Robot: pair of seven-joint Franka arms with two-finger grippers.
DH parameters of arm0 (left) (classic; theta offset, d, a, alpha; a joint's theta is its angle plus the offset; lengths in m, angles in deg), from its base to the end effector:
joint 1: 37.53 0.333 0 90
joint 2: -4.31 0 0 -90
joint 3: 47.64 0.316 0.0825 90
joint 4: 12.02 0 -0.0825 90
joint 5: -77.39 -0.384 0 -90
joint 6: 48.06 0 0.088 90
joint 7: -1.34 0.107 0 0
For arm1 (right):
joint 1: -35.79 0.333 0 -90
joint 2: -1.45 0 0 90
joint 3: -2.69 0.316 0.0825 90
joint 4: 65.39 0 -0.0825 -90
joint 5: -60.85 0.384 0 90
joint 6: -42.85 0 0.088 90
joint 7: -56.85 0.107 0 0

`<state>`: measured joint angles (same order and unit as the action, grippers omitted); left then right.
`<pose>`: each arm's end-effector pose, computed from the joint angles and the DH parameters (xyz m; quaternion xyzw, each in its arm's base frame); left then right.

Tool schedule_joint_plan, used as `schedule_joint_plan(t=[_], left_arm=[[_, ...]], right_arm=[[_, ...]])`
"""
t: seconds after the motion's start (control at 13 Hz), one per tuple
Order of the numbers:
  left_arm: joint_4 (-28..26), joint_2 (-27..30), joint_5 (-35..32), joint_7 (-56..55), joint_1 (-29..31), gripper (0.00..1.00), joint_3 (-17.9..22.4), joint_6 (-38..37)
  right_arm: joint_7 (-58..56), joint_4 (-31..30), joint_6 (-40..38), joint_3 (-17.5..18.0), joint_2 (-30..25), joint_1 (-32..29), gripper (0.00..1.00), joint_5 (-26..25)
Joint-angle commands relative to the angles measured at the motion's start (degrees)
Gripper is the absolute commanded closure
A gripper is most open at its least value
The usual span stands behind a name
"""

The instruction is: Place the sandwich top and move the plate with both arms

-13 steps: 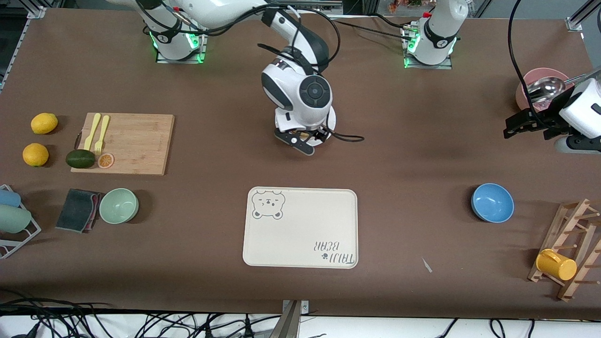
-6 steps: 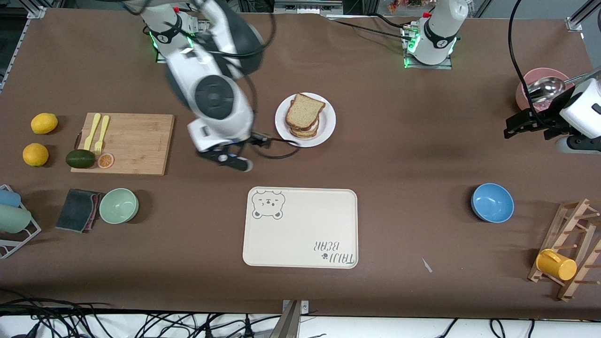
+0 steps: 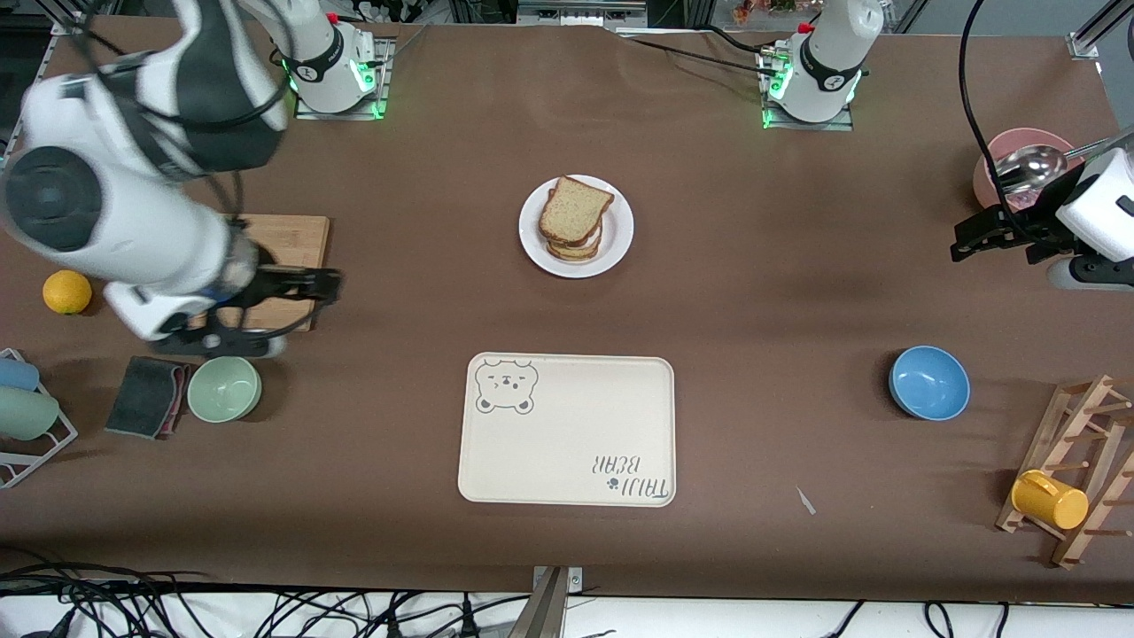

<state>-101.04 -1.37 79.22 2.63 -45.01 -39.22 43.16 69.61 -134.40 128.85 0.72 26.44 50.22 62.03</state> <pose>0.5840 0.0023 0.5785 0.9995 -0.0024 -0.0297 0.0093 0.6520 0.1515 0.5220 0.9976 -0.0015 -0.0686 0.0123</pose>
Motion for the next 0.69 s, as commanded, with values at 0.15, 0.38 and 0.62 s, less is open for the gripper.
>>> schedule_joint_plan(t=[0.15, 0.38, 0.62], left_arm=[[-0.9, 0.7, -1.6, 0.0, -0.1, 0.00, -0.1, -0.3], [-1.0, 0.7, -1.6, 0.1, 0.1, 0.00, -0.1, -0.3], [-1.1, 0.7, -1.6, 0.0, 0.1, 0.00, -0.1, -0.4]], right_arm=[[-14.8, -1.6, -2.3, -11.8, -2.3, 0.5, 0.00, 1.7], [-20.1, -4.3, -2.5, -19.0, -5.0, 1.6, 0.00, 5.2], [-20.1, -14.6, 0.6, -16.6, -14.1, -2.6, 0.00, 6.0]])
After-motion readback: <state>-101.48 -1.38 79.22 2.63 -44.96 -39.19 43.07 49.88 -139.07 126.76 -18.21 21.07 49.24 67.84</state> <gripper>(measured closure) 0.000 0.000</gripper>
